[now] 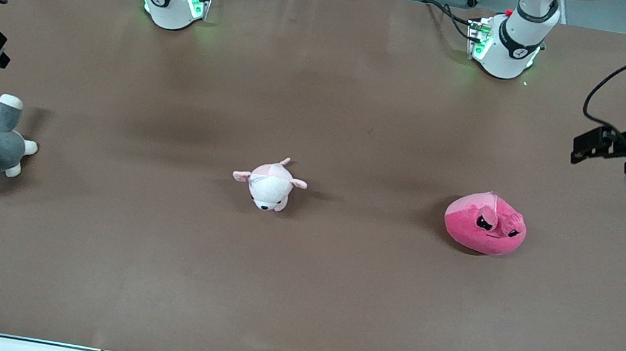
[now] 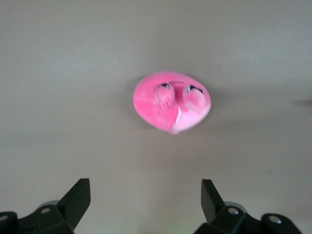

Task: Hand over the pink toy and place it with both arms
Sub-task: 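Reach the left gripper down over the pink octopus, then close the left gripper on the pink octopus's tentacles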

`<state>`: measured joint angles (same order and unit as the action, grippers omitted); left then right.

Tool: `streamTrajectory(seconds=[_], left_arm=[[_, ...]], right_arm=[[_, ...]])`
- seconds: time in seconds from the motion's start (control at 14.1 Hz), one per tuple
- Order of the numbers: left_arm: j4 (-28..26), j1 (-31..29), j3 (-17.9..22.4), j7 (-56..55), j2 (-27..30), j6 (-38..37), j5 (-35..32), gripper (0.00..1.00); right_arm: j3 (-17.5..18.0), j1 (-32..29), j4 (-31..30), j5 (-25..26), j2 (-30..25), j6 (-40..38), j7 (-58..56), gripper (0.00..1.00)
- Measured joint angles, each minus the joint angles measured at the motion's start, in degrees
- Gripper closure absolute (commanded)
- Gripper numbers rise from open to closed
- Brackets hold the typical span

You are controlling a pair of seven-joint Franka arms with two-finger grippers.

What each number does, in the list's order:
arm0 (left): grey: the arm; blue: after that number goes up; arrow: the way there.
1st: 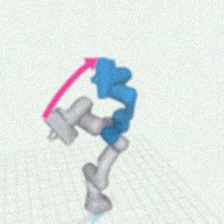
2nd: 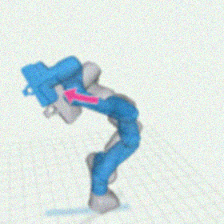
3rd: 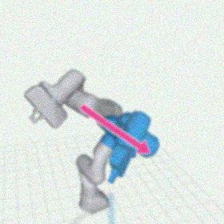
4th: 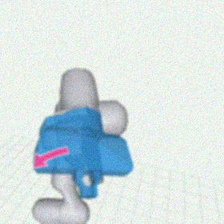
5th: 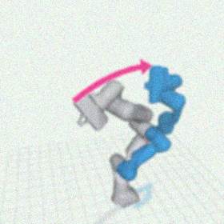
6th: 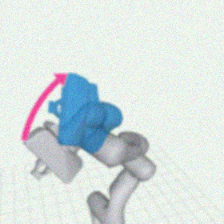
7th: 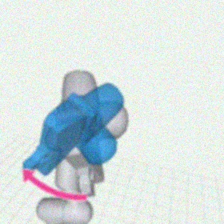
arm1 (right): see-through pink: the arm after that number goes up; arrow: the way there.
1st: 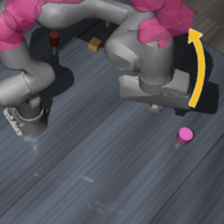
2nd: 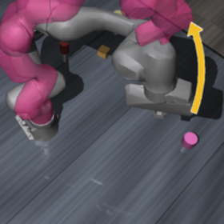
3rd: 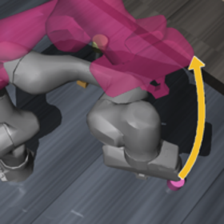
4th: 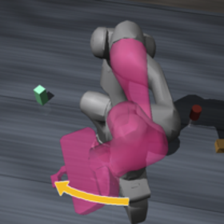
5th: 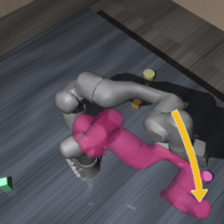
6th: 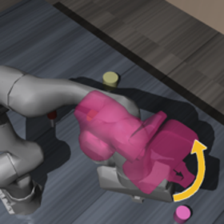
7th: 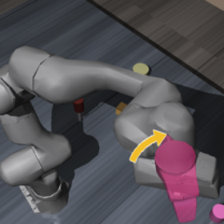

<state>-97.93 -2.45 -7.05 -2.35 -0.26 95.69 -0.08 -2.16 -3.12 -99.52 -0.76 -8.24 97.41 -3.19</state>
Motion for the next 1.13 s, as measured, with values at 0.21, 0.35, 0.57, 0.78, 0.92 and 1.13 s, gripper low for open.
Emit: streamTrajectory(seconds=[0.21, 0.35, 0.57, 0.78, 0.92, 1.13], left_arm=[[-7.1, -1.1, 0.0, 0.0, -1.9, 11.0, 0.0, 0.0], [-9.9, -1.2, 0.0, -0.1, -3.8, 15.9, 0.1, 0.0], [-12.2, -1.1, -0.3, -1.0, -6.9, 20.7, 0.8, 0.0], [-13.1, -1.0, -0.4, -1.1, -9.8, 23.2, 1.8, 0.05], [-13.6, -0.9, -0.5, -1.1, -11.5, 24.6, 3.9, 0.08], [-13.8, -0.9, -0.5, -1.1, -13.3, 26.1, 5.3, 0.15]], right_arm=[[0.0, 0.0, 0.0, 0.0, 0.0, 0.0, 0.0, 0.0], [0.0, 0.0, 0.0, 0.0, 0.0, 0.0, 0.0, 0.0], [0.0, 0.0, 0.0, 0.0, 0.0, 0.1, 0.0, 0.0], [0.0, 0.0, 0.0, 0.0, 0.0, 0.1, 0.0, 0.0], [0.0, 0.0, 0.0, 0.0, 0.0, 0.2, 0.0, 0.0], [0.0, 0.0, 0.0, 0.0, 0.0, 0.2, 0.0, 0.0]])
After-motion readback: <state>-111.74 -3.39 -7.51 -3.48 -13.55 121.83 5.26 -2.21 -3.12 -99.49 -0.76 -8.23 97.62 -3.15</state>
